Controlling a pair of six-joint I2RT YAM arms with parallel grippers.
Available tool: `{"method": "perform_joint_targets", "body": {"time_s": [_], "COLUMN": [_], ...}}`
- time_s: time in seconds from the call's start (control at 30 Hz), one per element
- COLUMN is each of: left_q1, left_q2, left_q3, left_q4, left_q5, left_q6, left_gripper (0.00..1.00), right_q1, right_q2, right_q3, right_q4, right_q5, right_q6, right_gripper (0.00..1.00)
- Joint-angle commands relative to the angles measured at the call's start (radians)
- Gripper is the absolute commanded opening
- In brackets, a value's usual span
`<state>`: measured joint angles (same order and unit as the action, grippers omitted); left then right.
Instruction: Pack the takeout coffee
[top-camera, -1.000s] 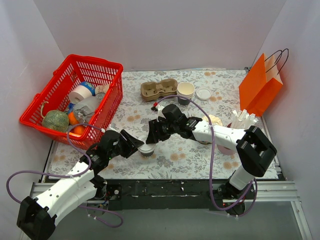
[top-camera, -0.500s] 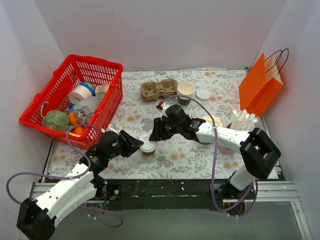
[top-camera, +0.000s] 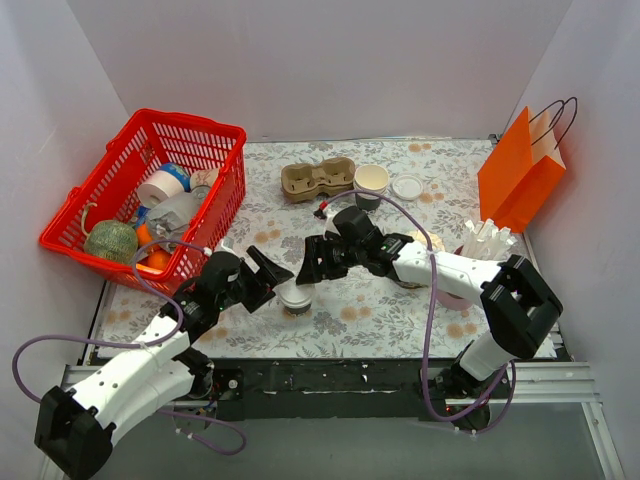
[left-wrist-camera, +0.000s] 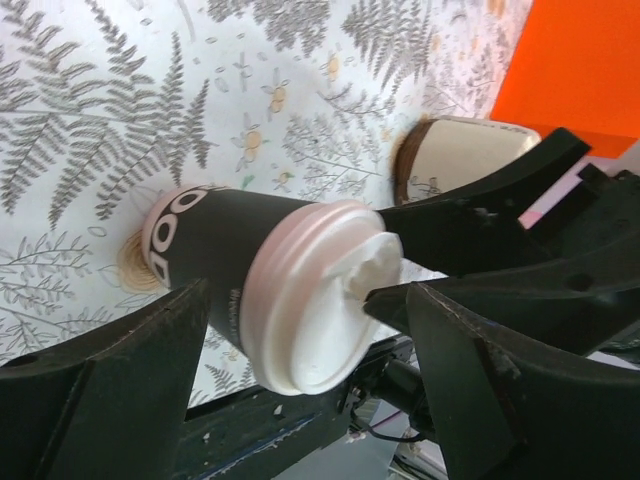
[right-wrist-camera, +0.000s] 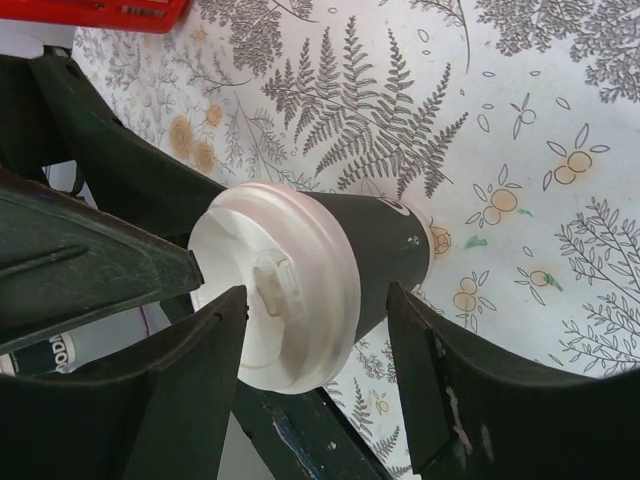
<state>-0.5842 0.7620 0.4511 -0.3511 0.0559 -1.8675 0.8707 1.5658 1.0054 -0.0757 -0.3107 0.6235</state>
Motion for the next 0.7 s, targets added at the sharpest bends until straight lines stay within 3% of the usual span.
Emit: {"method": "perform_joint_targets", "body": {"time_s": [0.0, 0.4, 0.67], "left_q1": [0.004, 0.004, 0.004], "left_q2": [0.000, -0.013, -0.044], "left_q3": [0.066, 0.031, -0.052], "left_q4": [-0.017, -0.060, -0.025], "left_q5": [-0.016, -0.094, -0.057], "left_q6": [0.031, -0.016, -0.055], "left_gripper": [0.83, 0.79, 0.74], "right_q1": [-0.009, -0.032, -0.032], "right_q2": [-0.026, 0.040, 0.088], "right_q3": [0.061, 0.076, 0.062], "right_q4": [0.013, 0.067, 0.112], "right_q5": [-0.068, -0.031, -0.068], "right_q6": [0.022, 0.068, 0.081], "right_gripper": [0.67, 0.69, 0.59]}}
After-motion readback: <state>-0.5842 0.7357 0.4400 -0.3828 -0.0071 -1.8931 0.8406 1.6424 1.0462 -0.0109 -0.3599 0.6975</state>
